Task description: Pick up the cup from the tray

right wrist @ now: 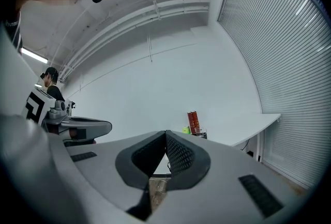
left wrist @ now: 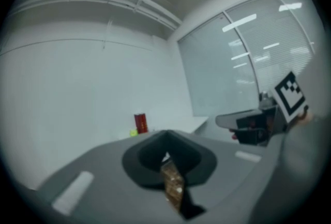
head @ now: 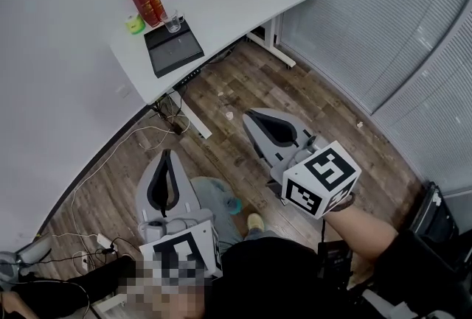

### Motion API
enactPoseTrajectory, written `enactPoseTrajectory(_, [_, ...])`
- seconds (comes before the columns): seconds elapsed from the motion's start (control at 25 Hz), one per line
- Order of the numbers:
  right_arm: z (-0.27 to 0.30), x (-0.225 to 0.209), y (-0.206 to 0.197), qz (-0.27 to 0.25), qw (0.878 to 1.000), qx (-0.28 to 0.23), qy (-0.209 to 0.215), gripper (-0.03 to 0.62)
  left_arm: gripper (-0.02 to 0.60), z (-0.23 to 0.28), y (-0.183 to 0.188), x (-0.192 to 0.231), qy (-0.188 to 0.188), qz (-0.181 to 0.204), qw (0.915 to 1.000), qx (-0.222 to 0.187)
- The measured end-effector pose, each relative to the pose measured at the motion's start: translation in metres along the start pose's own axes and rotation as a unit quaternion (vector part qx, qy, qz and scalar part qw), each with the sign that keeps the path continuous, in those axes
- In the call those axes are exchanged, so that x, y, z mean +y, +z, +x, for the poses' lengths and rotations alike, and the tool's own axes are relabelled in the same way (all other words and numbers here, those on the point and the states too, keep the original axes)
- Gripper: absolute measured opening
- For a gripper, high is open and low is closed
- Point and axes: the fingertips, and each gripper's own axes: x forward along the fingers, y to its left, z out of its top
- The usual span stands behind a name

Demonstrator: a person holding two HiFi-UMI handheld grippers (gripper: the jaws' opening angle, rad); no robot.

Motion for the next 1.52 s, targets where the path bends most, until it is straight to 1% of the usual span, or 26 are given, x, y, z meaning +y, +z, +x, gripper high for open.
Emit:
enactPoseTrajectory(0.44, [-0.005,-0.001,0.007,-0.005,1.0,-0.008,0.0,0.014,0.002,-0.006,0.006,-0.004,-0.003,0.007,0.9999,-0.009])
enactPoseTrajectory(0.6, [-0.003,-0.001,0.01,-0.006,1.0,-0.013,-0.002,0.014,0.002,-0.004,0.012,0.0,0.001,-0.001,0.9998,-0.017])
enactPoseTrajectory(0.72, [-0.003,-0.002,0.012,-0.007,1.0,-0.015,-0.002,0.014,0.002,-0.003,0.011,0.001,0.001,0.009,0.9998,-0.015])
enactPoseTrajectory(0.88, [-0.005,-0.005,0.009,-0.009,1.0,-0.013,-0.003,0.014,0.002,0.0,0.011,-0.003,0.002,-0.005,0.9998,-0.021])
enactPoseTrajectory(1.2, [0.006,-0.009,0.011,-0.01,1.0,-0.012,-0.002,0.014,0.002,0.009,0.011,0.007,0.004,0.009,0.9998,-0.016])
enactPoseTrajectory(1.52, [0.016,-0.019,0.016,-0.019,1.0,-0.015,-0.006,0.014,0.002,0.026,0.011,0.004,-0.009,0.013,0.9997,-0.018])
